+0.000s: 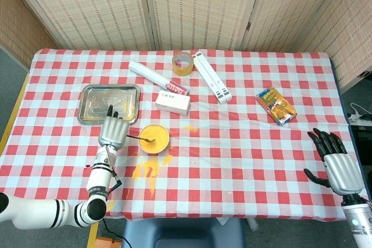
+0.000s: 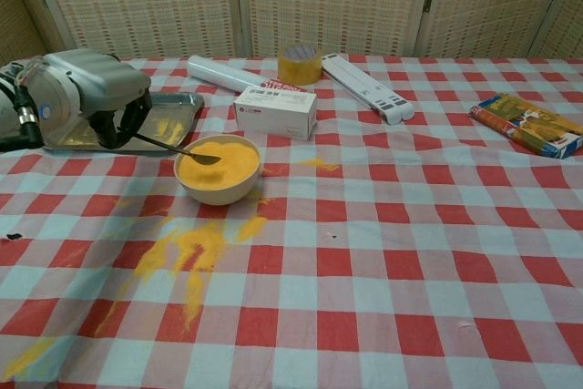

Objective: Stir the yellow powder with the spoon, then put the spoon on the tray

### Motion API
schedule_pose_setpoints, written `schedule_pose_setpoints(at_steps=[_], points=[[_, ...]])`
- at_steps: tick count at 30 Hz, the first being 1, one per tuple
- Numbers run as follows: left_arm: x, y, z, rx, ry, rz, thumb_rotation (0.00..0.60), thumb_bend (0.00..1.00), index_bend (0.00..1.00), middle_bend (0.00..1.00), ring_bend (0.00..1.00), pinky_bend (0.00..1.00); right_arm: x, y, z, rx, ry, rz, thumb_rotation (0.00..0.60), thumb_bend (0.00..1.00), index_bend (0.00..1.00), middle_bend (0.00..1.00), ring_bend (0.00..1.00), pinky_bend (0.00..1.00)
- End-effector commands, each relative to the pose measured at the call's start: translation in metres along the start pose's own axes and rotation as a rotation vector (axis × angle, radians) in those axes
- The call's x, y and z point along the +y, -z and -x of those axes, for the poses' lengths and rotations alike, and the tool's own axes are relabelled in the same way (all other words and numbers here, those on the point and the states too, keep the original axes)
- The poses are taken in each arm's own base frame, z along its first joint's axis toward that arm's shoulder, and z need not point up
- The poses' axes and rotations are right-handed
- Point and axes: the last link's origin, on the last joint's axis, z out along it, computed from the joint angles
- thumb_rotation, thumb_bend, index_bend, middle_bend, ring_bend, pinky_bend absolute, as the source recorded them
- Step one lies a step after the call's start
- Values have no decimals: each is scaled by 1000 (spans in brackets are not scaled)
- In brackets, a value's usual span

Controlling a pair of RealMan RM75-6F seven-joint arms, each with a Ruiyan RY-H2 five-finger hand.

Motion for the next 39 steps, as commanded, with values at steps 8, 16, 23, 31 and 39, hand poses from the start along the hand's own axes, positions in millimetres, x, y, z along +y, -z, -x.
schedule_pose_setpoints(at_steps=[8, 16, 23, 31, 39], points=[[-2, -5, -12, -138, 8, -23, 600, 734, 868, 415, 171, 0, 1, 2, -2, 6, -5, -4, 600, 175, 0, 0, 0, 0], [-5, 1, -27, -93, 106, 13, 600, 734, 868, 412, 171, 0, 0, 3, -3, 8, -7, -7, 600, 176, 0, 0, 0, 0], [-23, -4, -40, 89, 246, 10, 600, 708, 868, 413, 175, 0, 1, 3, -3, 8, -6, -4, 600, 176, 0, 0, 0, 0], [-37, -23, -28, 222, 184, -29, 600, 703, 868, 411, 175, 0, 2, 3, -3, 14, -4, 5, 600, 176, 0, 0, 0, 0], [-66, -75, 7, 245, 128, -108, 600, 699, 868, 410, 175, 0, 5, -2, 0, 11, 13, 37, 600, 176, 0, 0, 0, 0]])
